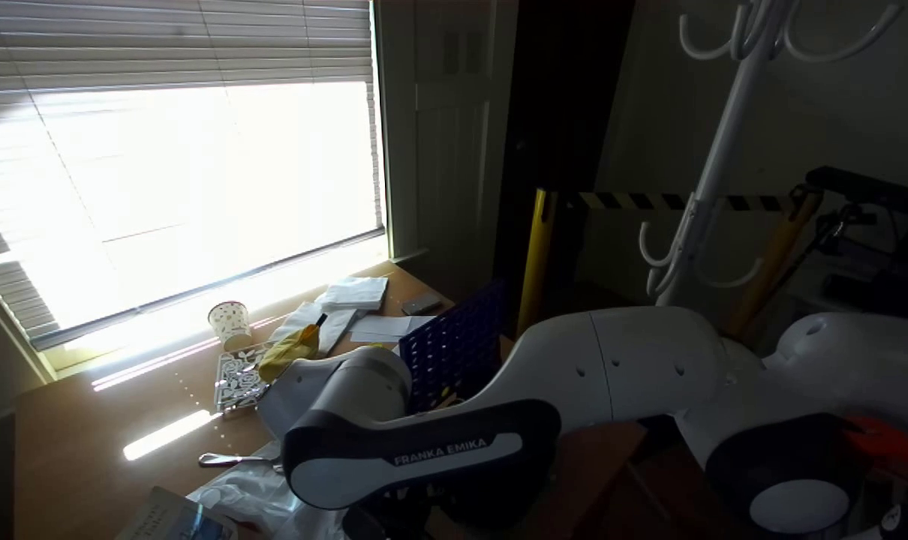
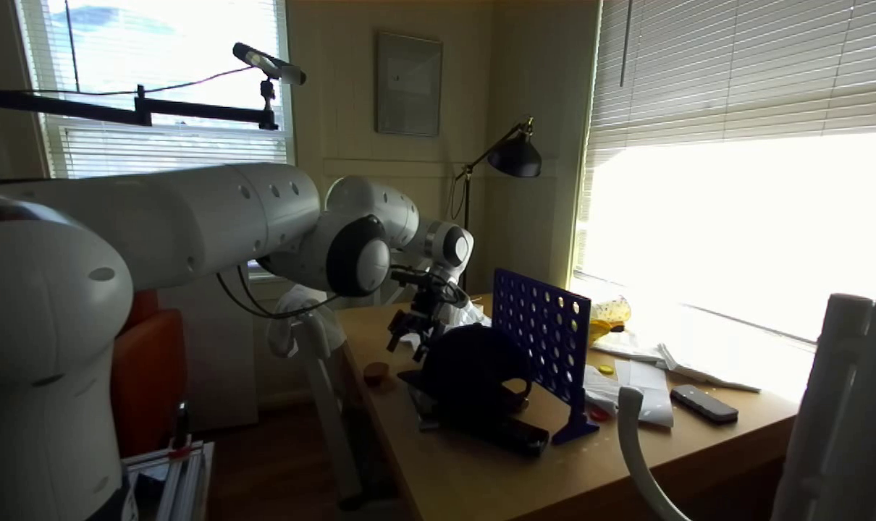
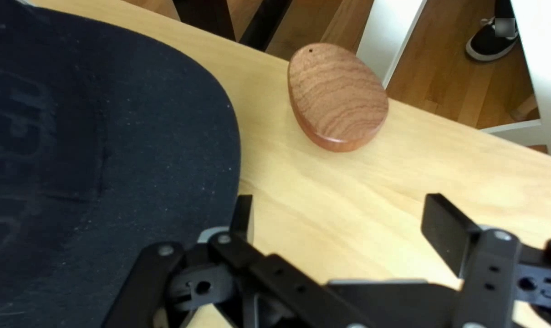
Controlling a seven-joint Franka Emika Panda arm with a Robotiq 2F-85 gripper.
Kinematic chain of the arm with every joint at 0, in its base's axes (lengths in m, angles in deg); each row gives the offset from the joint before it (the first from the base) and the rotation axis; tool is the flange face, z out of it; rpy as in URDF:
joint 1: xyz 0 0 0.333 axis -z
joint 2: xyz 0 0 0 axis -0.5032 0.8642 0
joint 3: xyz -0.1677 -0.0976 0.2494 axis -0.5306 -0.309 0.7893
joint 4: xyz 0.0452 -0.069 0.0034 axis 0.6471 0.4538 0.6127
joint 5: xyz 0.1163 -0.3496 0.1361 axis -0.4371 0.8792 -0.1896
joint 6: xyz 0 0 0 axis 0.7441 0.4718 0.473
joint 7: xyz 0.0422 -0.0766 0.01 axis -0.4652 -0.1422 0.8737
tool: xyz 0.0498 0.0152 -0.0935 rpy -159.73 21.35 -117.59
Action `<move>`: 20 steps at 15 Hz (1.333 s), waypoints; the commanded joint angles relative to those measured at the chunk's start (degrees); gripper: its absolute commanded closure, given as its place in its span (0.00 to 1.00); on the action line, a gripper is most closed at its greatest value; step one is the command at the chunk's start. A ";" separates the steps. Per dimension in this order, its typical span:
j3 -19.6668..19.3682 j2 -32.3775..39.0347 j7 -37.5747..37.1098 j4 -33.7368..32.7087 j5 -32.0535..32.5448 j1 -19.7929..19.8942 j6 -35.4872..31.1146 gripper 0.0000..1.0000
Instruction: Put the brown object on the table
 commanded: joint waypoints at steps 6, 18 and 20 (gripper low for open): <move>-1.21 -6.46 -3.60 -0.12 1.38 -0.28 -4.28 0.00; -3.53 -10.29 8.21 0.84 7.77 -1.39 -6.51 0.00; -3.07 -10.27 9.48 0.75 7.16 -1.28 -6.77 0.00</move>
